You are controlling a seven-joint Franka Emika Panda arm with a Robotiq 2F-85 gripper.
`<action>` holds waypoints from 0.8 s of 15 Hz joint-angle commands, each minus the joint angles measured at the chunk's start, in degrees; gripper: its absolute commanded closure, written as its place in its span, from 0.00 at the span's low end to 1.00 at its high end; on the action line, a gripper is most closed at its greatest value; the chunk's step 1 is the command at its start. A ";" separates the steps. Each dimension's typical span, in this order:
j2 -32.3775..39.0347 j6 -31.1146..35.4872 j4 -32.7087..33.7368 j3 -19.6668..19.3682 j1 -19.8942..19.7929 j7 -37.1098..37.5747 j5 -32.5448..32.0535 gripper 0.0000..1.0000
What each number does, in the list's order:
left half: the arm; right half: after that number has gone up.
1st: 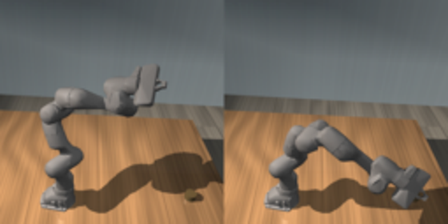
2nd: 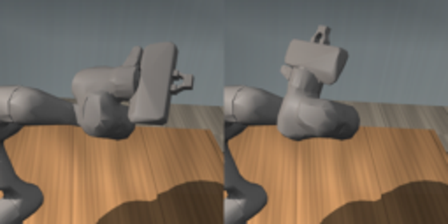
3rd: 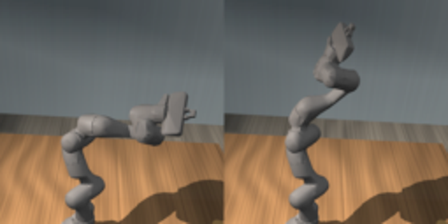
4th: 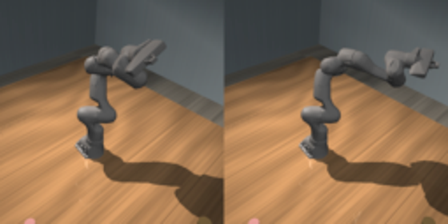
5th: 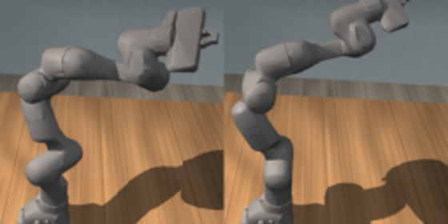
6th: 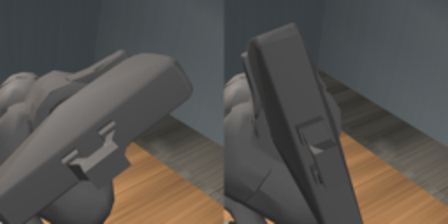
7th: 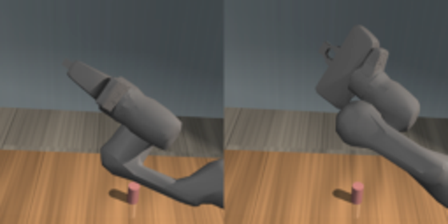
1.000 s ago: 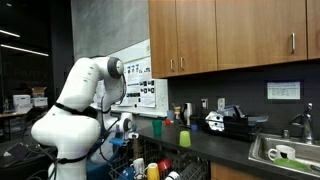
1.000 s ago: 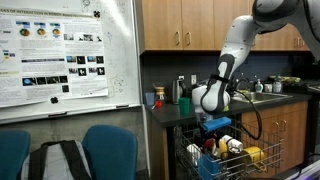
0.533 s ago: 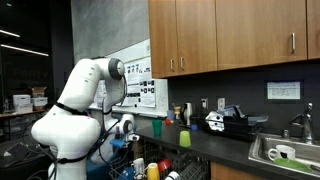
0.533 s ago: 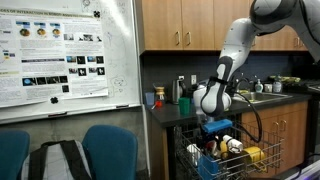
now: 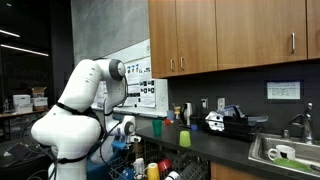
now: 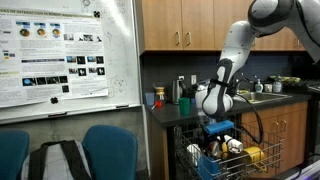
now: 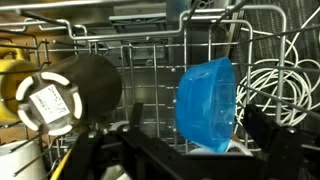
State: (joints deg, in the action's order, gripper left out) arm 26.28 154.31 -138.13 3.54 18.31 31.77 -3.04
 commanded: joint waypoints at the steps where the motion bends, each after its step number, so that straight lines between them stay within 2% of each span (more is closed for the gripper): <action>1: 1.16 1.36 0.29 -1.46 1.53 -0.58 0.12 0.00; 12: 3.33 1.32 2.15 -5.53 6.52 1.17 -2.50 0.00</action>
State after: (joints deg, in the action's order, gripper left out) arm 28.85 155.51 -136.85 -0.61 23.17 31.99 -4.45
